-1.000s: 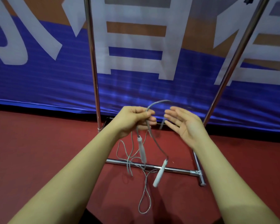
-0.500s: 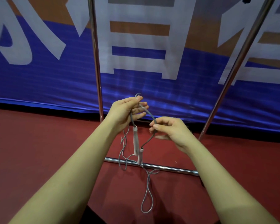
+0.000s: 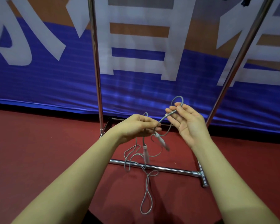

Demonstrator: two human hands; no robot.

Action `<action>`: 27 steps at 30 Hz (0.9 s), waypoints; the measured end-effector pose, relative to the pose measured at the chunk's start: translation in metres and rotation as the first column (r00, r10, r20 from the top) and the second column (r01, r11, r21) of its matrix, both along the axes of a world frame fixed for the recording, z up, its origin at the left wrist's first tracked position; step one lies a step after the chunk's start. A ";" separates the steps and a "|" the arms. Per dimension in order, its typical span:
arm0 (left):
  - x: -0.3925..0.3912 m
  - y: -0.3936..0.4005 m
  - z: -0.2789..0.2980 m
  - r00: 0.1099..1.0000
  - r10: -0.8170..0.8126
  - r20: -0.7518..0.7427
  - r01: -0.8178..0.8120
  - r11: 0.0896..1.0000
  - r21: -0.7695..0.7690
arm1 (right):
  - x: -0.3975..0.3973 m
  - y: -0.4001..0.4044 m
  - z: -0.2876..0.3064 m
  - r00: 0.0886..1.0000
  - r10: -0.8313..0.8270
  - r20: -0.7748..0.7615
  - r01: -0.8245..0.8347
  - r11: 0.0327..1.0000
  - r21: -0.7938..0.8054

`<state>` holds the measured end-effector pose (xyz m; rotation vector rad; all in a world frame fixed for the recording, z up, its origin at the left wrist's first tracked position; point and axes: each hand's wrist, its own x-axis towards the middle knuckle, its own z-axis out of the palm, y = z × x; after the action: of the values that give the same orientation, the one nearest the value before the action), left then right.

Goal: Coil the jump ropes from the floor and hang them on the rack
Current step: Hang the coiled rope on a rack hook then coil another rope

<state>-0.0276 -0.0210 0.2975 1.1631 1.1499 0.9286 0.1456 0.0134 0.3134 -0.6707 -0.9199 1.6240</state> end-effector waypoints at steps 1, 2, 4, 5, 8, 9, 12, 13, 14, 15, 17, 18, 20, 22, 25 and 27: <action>0.001 0.000 -0.001 1.000 -0.011 -0.017 0.012 1.000 0.022 | 0.000 0.000 0.000 1.000 -0.006 -0.023 0.006 1.000 -0.009; 0.003 0.001 -0.002 0.999 -0.016 -0.036 0.018 0.999 0.049 | 0.001 0.000 0.000 0.999 -0.013 -0.045 0.013 1.000 -0.018; 0.005 0.001 -0.002 0.999 -0.005 -0.042 0.010 0.995 0.103 | 0.002 0.001 0.000 0.996 -0.032 -0.082 0.029 0.999 -0.040; 0.006 0.002 -0.002 1.000 0.012 -0.027 -0.009 0.992 0.123 | 0.003 0.002 -0.001 0.995 -0.043 -0.092 0.039 0.998 -0.051; 0.007 0.003 0.001 0.997 0.058 0.045 -0.064 0.986 0.155 | 0.005 0.006 -0.003 0.995 -0.071 -0.065 0.065 0.994 -0.093; 0.006 0.004 0.002 0.996 0.067 0.061 -0.076 0.985 0.157 | 0.005 0.007 -0.005 0.998 -0.066 -0.016 0.064 0.992 -0.108; 0.004 0.007 0.001 0.989 0.130 0.077 -0.141 0.977 0.159 | 0.006 0.007 -0.007 0.967 0.035 0.253 0.004 0.988 -0.155; 0.002 0.009 0.000 0.983 0.164 0.083 -0.175 0.972 0.155 | 0.006 0.006 -0.008 0.942 0.073 0.328 -0.019 0.986 -0.164; 0.001 0.010 -0.002 0.977 0.195 0.086 -0.207 0.967 0.149 | 0.006 0.005 -0.008 0.922 0.093 0.376 -0.033 0.986 -0.161; -0.001 0.012 -0.003 0.972 0.222 0.078 -0.232 0.962 0.144 | 0.005 0.004 -0.008 0.909 0.095 0.406 -0.040 0.989 -0.142; -0.003 0.013 -0.004 0.969 0.247 0.026 -0.248 0.958 0.144 | 0.003 0.003 -0.006 0.905 0.068 0.419 -0.040 0.996 -0.077; -0.003 0.013 -0.004 0.971 0.241 -0.007 -0.237 0.960 0.150 | 0.001 0.002 -0.006 0.914 0.046 0.403 -0.035 0.999 -0.035; -0.003 0.012 -0.003 0.980 0.185 -0.071 -0.172 0.972 0.163 | -0.003 0.003 -0.008 0.932 -0.009 0.364 -0.017 0.998 0.066; -0.001 0.007 0.002 0.989 0.081 -0.121 -0.061 0.984 0.166 | -0.006 0.005 -0.014 0.918 -0.062 0.391 -0.008 0.985 0.174; 0.001 -0.001 0.009 0.986 -0.051 -0.159 0.076 0.985 0.156 | -0.012 0.008 -0.023 0.890 -0.074 0.451 -0.050 0.965 0.256; 0.001 -0.004 0.010 0.984 -0.105 -0.143 0.127 0.981 0.149 | -0.014 0.010 -0.026 0.882 -0.032 0.469 -0.099 0.963 0.252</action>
<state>-0.0270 -0.0248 0.3079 1.4250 1.1179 0.8734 0.1321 0.0239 0.2874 -0.8785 -1.4856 1.3469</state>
